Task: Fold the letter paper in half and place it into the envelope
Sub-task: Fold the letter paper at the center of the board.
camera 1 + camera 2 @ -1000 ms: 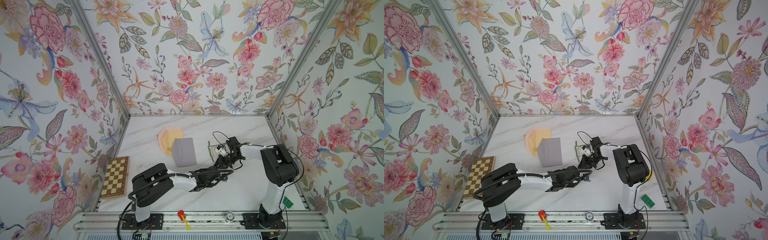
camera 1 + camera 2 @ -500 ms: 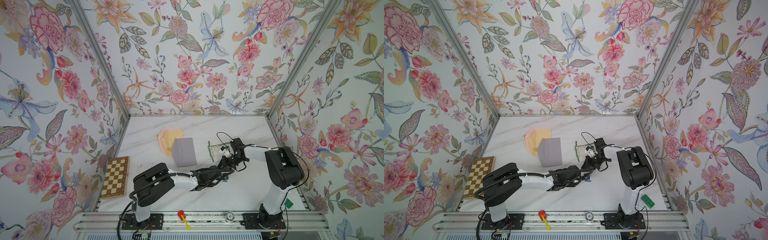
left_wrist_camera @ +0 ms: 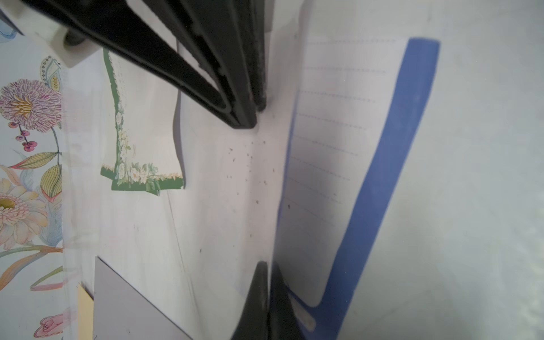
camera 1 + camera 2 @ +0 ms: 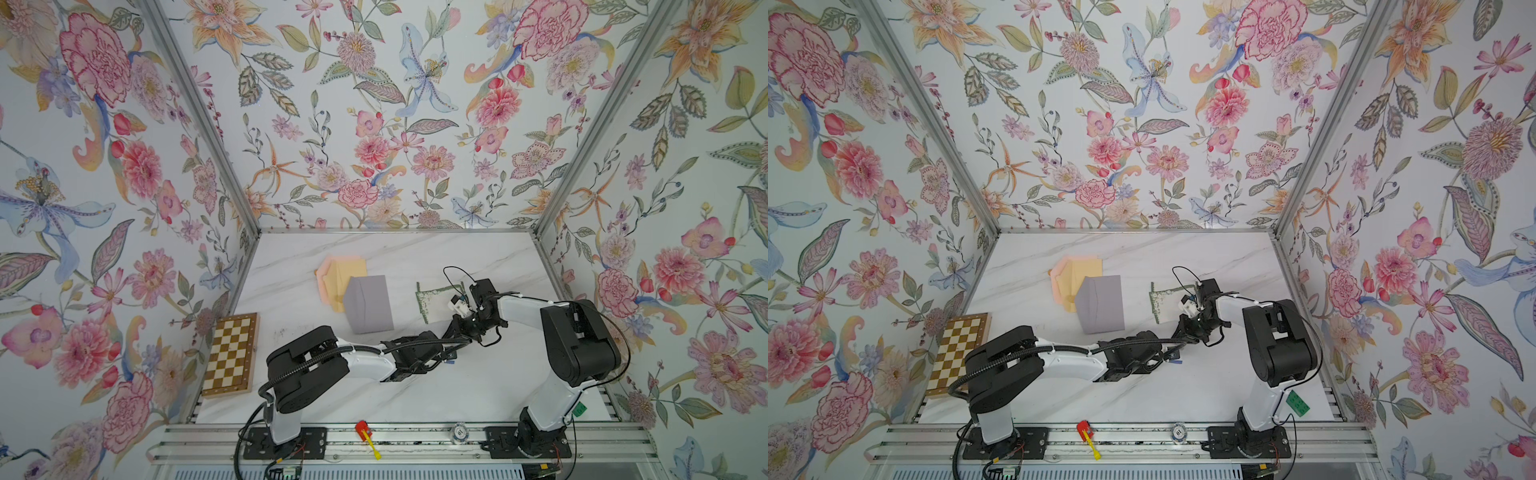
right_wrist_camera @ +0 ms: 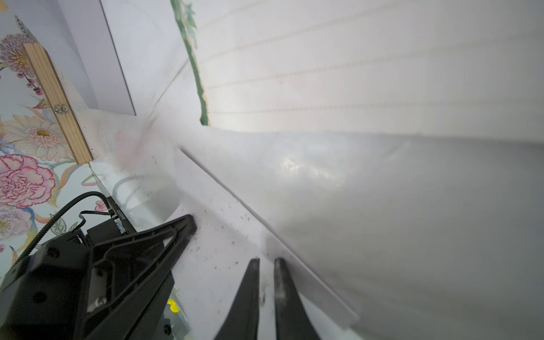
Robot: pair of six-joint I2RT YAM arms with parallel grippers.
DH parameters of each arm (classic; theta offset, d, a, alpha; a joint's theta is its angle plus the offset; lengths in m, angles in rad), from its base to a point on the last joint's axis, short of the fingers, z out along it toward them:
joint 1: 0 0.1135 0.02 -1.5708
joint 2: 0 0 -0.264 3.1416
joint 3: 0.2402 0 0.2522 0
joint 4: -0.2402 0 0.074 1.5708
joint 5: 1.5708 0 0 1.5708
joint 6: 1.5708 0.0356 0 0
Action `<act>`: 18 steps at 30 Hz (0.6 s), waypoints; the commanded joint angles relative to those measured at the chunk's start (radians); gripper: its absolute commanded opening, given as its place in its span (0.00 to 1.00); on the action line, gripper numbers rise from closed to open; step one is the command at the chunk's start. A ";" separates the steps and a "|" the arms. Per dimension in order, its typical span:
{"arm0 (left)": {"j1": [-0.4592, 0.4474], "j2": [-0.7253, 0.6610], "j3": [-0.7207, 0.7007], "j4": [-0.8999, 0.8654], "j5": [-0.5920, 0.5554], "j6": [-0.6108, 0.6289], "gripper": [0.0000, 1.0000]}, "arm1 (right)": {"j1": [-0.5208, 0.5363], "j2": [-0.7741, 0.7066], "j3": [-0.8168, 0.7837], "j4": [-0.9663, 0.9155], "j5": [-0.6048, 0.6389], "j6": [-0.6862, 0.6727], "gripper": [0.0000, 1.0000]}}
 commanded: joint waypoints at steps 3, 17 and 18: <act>-0.002 0.057 -0.033 -0.130 0.053 -0.020 0.00 | -0.033 -0.032 -0.031 -0.029 0.023 -0.031 0.15; -0.002 0.072 -0.037 -0.135 0.045 -0.024 0.00 | -0.131 -0.120 -0.077 -0.036 0.031 0.014 0.26; -0.002 0.073 -0.037 -0.134 0.048 -0.026 0.00 | -0.134 -0.132 -0.083 -0.034 0.024 0.021 0.28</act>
